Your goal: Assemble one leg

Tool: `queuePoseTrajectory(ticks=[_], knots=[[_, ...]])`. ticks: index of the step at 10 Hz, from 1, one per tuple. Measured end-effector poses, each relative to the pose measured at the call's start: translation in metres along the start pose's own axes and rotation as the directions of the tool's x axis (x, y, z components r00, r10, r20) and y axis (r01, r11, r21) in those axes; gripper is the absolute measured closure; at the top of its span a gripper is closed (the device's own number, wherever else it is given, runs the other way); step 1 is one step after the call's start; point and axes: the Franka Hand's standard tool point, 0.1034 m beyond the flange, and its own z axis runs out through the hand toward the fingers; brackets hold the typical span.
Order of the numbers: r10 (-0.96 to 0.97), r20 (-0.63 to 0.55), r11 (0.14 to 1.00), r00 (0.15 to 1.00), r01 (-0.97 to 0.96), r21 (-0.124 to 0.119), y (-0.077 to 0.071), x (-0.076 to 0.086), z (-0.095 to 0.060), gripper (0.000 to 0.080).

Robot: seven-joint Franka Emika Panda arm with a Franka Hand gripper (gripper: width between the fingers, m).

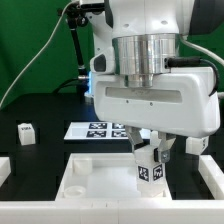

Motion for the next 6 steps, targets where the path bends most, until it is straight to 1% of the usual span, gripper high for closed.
queuePoseTrajectory(ticks=[1, 2, 3, 4, 5, 6], knots=[[-0.01, 0.0, 1.0, 1.0, 0.01, 0.0, 0.0, 0.0001, 0.0001, 0.046], [-0.063, 0.0, 0.998, 0.998, 0.063, 0.0, 0.0002, 0.0005, -0.0001, 0.046], [-0.147, 0.004, 0.989, 0.989, 0.147, -0.004, 0.0009, 0.0021, -0.001, 0.0313], [-0.225, 0.004, 0.974, 0.974, 0.225, -0.003, 0.0005, 0.0012, -0.0008, 0.0204], [-0.325, 0.006, 0.946, 0.946, 0.325, -0.003, -0.0002, -0.0007, -0.0004, 0.0204], [-0.455, 0.007, 0.891, 0.891, 0.455, -0.002, -0.0011, -0.002, -0.0003, 0.0159]])
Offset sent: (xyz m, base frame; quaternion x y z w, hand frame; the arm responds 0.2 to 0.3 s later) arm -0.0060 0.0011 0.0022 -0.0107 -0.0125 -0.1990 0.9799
